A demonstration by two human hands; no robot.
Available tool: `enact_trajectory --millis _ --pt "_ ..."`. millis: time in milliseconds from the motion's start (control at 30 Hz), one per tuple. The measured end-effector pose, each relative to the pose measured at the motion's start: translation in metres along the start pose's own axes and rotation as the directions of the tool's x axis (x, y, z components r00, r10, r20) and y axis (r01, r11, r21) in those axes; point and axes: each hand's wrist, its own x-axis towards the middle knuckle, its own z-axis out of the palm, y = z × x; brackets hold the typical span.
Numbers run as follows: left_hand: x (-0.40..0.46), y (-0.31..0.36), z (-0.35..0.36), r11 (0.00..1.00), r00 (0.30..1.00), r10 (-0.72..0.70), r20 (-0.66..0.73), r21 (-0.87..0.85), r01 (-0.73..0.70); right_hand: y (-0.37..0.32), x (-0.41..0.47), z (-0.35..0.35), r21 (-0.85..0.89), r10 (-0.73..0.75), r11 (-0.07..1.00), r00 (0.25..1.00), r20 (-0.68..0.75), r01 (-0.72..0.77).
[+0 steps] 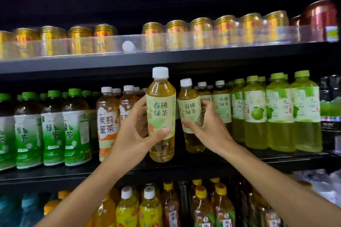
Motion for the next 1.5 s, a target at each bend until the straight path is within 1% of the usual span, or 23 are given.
enact_trajectory --millis 167,300,433,633,733,900,1000,1067,1100,1167,1200,1233,1267,1333,1400,1500 --pt "0.011 -0.013 0.008 1.0 1.0 0.008 0.0 -0.019 -0.008 0.009 0.015 0.008 -0.104 0.037 0.994 0.999 -0.002 -0.037" --pt "0.026 -0.023 0.016 1.0 1.0 0.01 -0.004 -0.016 -0.01 0.019 0.019 0.006 -0.131 0.083 0.988 0.996 -0.035 -0.087" --pt "0.038 -0.038 0.026 1.0 1.0 -0.007 0.013 -0.001 0.007 0.023 0.019 0.005 -0.179 0.082 0.98 0.995 -0.06 -0.091" --pt "0.045 -0.062 0.038 0.995 0.995 -0.092 0.04 0.034 0.091 0.022 0.018 0.007 -0.194 0.093 0.976 0.994 -0.058 -0.103" --pt "0.049 -0.07 0.039 0.99 0.991 -0.133 0.032 0.047 0.132 0.024 0.019 0.008 -0.22 0.087 0.971 0.995 -0.044 -0.095" --pt "0.053 -0.075 0.038 0.98 0.98 -0.157 0.121 0.142 0.14 0.024 0.023 0.011 -0.228 0.088 0.969 0.996 -0.03 -0.092" --pt "0.054 -0.074 0.035 0.954 0.966 -0.18 0.183 0.271 0.126 0.026 0.022 0.01 -0.191 0.08 0.979 0.997 0.013 -0.076" --pt "0.048 -0.075 0.031 0.905 0.957 -0.184 0.224 0.419 0.076 0.027 0.016 0.006 -0.208 0.031 0.978 0.998 0.062 -0.017" --pt "0.042 -0.074 0.029 0.865 0.958 -0.171 0.23 0.5 0.034 0.026 0.01 0.002 -0.261 -0.014 0.965 0.997 0.081 0.035" --pt "0.032 -0.068 0.027 0.775 0.974 -0.089 0.211 0.628 -0.065 0.025 -0.004 -0.009 -0.407 -0.18 0.89 0.979 0.098 0.205" --pt "0.029 -0.063 0.027 0.735 0.978 -0.04 0.205 0.669 -0.11 0.025 -0.009 -0.015 -0.454 -0.27 0.839 0.954 0.131 0.3" --pt "0.028 -0.057 0.027 0.71 0.98 -0.016 0.201 0.693 -0.13 0.026 -0.011 -0.02 -0.481 -0.327 0.792 0.926 0.188 0.377" --pt "0.028 -0.052 0.027 0.695 0.98 -0.018 0.199 0.707 -0.131 0.028 -0.011 -0.022 -0.495 -0.352 0.754 0.902 0.251 0.432" --pt "0.031 -0.047 0.029 0.66 0.976 -0.062 0.208 0.742 -0.116 0.03 -0.01 -0.023 -0.52 -0.36 0.702 0.873 0.328 0.486" --pt "0.034 -0.05 0.032 0.631 0.969 -0.107 0.222 0.768 -0.107 0.03 -0.008 -0.019 -0.535 -0.372 0.681 0.865 0.337 0.501" --pt "0.038 -0.052 0.036 0.608 0.959 -0.114 0.259 0.782 -0.139 0.031 -0.006 -0.011 -0.548 -0.373 0.67 0.866 0.334 0.5"
